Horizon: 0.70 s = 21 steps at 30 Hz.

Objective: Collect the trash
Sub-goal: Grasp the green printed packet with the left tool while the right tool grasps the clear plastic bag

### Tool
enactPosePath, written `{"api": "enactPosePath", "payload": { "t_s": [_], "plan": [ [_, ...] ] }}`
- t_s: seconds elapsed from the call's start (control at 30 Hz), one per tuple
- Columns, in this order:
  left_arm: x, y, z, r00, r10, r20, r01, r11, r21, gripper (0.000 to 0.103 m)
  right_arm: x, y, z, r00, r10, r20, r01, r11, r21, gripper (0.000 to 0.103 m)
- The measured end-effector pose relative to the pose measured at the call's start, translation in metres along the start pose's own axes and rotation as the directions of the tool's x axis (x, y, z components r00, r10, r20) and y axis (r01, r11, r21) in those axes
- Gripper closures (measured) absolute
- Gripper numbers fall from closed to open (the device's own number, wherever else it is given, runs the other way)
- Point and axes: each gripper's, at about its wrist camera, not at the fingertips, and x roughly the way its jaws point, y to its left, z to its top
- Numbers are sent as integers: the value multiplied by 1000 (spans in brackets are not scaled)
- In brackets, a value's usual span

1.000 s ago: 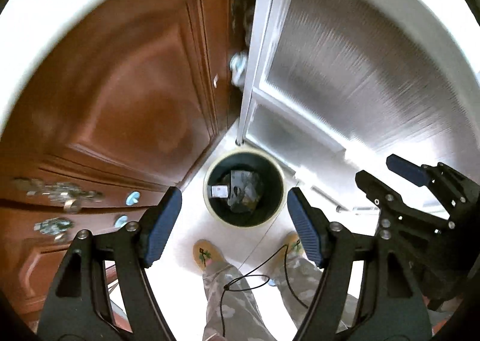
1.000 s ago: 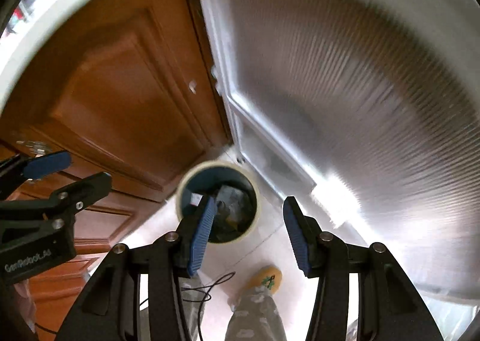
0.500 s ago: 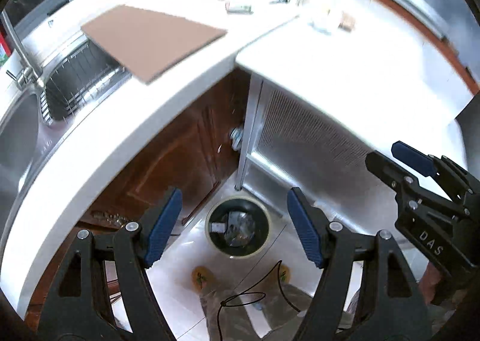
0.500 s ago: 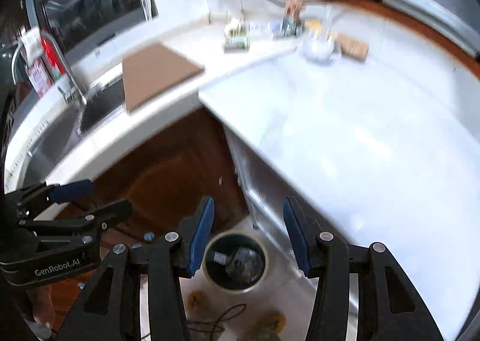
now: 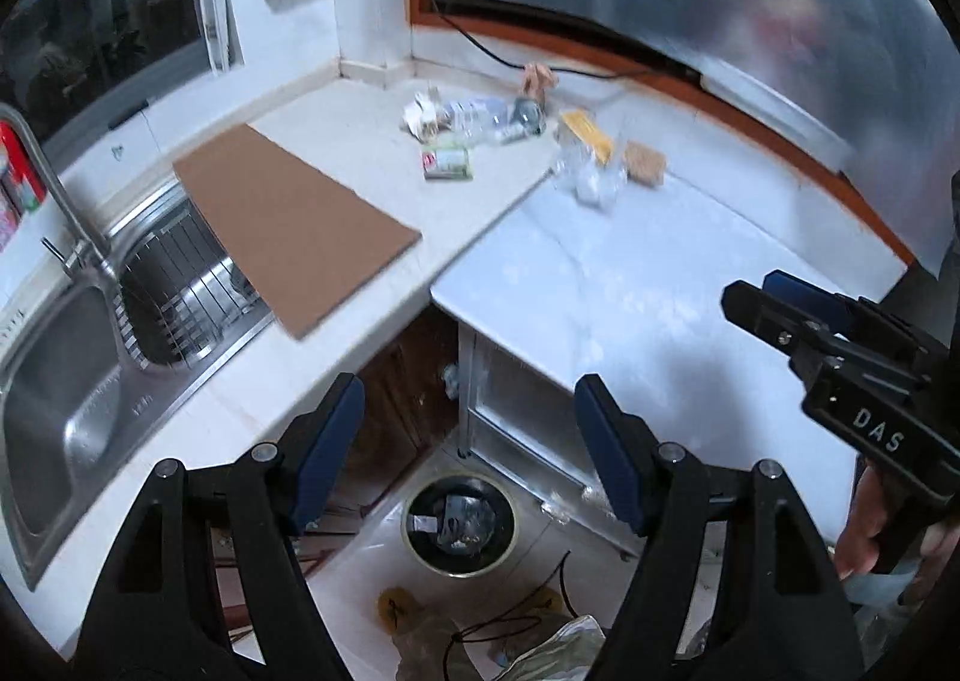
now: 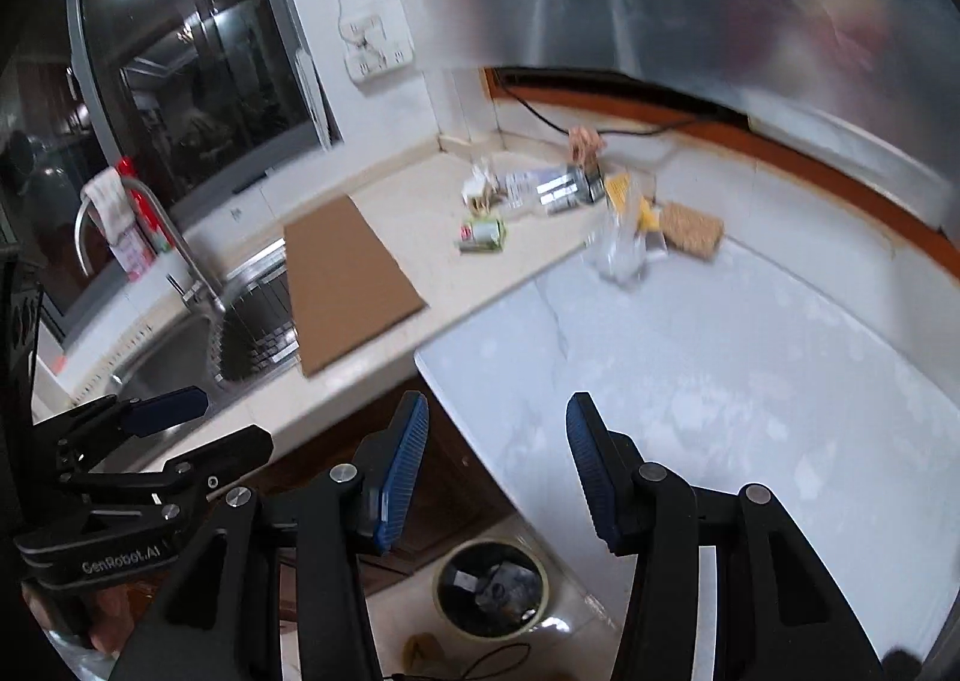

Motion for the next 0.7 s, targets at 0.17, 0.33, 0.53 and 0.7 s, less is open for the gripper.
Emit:
{"api": "enactPosePath", "payload": {
  "t_s": [0.17,0.33,0.53,0.7],
  "plan": [
    [-5,10,36,1000,-6,-20,5,999,-39,33,2,-19,34,1000,29,-4,-29,999,13,54],
    [3,26,66,1000,15,-22,-16,999,-47,33,22,-37,55,1000,20,-18,-19,999,49,54],
    [40,39,96,999,5,-47,-6,1000,-17,33,56,-63,81,999,-3,-44,7,995,101,54],
    [91,43,126,996,-38,-80,42,998,52,33,91,-84,98,997,-42,-66,52,986,157,54]
  ]
}}
